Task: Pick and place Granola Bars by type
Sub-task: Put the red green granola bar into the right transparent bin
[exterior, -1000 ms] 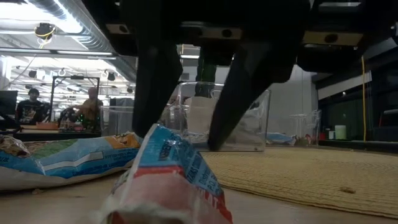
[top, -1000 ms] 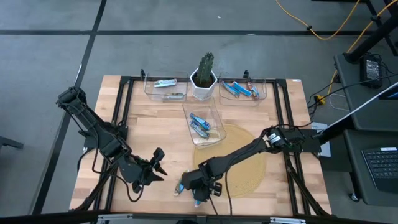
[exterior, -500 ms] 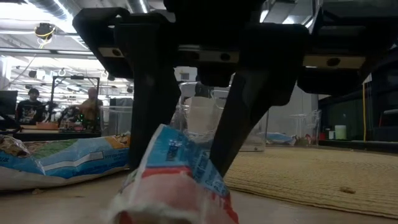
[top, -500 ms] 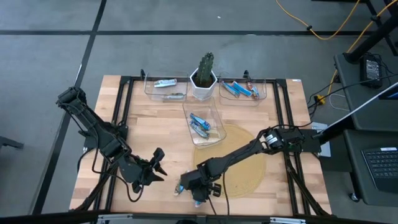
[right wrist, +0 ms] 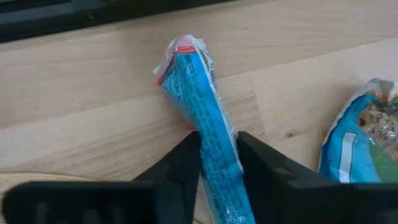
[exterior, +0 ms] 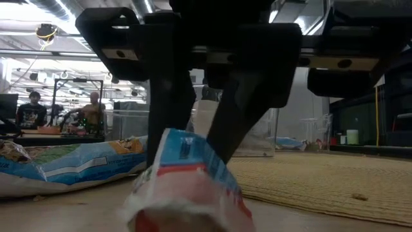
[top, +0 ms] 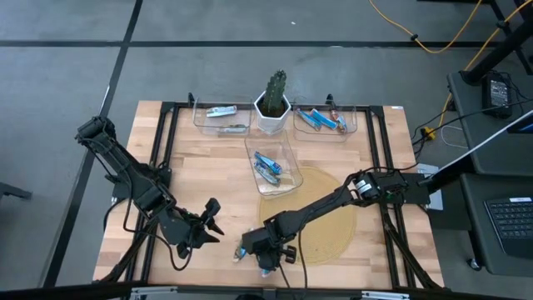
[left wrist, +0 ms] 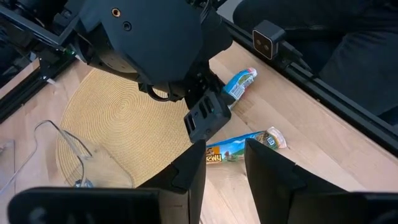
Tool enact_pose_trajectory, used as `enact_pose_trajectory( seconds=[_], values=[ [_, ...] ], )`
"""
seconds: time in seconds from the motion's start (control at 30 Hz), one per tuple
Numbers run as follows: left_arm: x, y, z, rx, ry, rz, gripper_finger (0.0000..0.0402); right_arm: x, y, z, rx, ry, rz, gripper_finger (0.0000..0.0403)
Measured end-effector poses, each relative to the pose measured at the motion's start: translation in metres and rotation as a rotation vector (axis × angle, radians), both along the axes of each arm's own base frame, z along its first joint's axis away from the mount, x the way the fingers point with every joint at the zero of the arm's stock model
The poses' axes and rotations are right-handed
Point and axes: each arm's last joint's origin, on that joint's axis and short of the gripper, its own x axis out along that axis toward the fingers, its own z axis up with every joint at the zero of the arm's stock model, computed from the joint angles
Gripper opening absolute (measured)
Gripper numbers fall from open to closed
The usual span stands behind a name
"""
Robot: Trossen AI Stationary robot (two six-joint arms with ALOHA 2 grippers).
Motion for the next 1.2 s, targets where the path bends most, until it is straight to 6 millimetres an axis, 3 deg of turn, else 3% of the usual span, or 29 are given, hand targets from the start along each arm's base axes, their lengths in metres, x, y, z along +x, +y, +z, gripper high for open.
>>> enact_pose_trajectory(
  seconds=[0.17, 0.3, 0.47, 0.6, 0.9, 1.2],
  values=[
    [0.000, 0.000, 0.000, 0.000, 0.000, 0.000, 0.0105, -0.001, -0.001, 0.008, -0.002, -0.010, -0.003, 0.0053],
    [0.000, 0.000, 0.000, 0.000, 0.000, 0.000, 0.0106, -0.004, -0.004, 0.034, -0.038, -0.040, -0.028, 0.0024],
    [0.000, 0.000, 0.000, -0.001, 0.001, 0.000, 0.0102, -0.009, -0.006, 0.072, -0.016, -0.044, -0.114, 0.0025],
    [0.000, 0.000, 0.000, -0.005, -0.001, -0.002, 0.0104, -0.016, -0.010, 0.090, 0.011, -0.001, -0.205, 0.0031],
    [-0.003, 0.003, -0.025, 0.011, 0.027, -0.002, 0.0103, -0.026, -0.014, 0.091, 0.002, 0.150, -0.393, 0.0020],
    [0.000, 0.005, -0.028, -0.002, 0.007, 0.009, 0.0106, -0.029, -0.022, 0.096, -0.027, 0.240, -0.623, 0.0022]
  ],
)
